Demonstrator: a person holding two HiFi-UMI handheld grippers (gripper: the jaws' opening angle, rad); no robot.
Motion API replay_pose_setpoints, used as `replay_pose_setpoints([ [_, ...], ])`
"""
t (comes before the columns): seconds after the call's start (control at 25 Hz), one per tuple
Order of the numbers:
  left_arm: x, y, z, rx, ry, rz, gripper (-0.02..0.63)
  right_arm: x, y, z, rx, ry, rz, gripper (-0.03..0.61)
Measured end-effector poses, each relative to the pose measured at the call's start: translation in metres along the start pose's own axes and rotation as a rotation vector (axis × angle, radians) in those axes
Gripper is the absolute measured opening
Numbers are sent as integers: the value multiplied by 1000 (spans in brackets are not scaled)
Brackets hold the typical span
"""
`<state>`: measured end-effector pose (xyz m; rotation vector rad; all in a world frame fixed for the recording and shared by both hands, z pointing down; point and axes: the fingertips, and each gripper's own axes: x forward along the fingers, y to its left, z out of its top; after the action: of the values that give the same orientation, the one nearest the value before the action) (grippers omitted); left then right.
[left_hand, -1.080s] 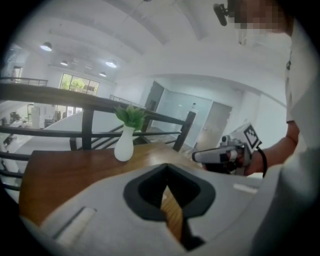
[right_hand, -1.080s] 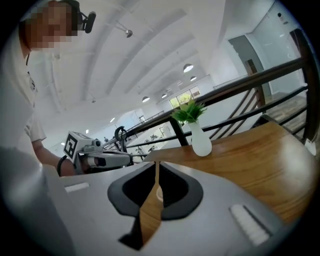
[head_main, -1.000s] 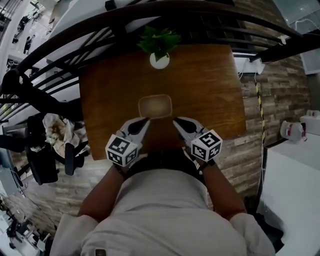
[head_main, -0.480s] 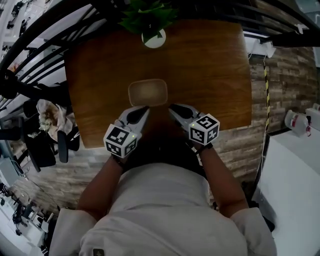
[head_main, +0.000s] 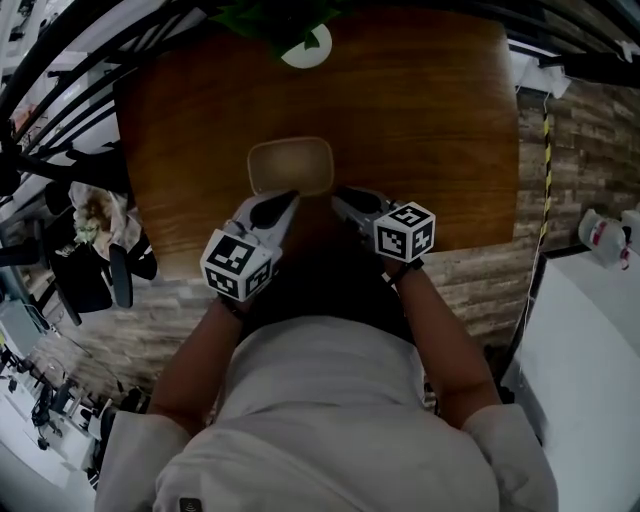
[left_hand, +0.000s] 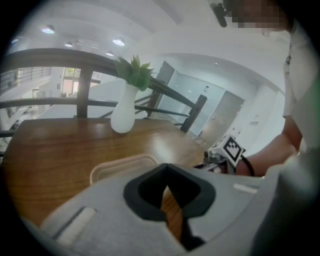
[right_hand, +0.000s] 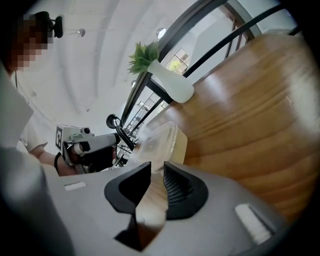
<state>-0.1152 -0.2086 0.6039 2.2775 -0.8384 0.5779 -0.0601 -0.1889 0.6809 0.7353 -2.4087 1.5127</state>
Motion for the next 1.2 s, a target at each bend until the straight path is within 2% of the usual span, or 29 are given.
replay_pose_setpoints([
  [0.68, 9, 12, -6, -34, 7, 24, 3, 18, -14, -12, 10, 64, 31, 84],
  [1.2, 0, 16, -5, -40, -7, 46, 3, 16, -9, -11, -43, 54, 22, 9],
])
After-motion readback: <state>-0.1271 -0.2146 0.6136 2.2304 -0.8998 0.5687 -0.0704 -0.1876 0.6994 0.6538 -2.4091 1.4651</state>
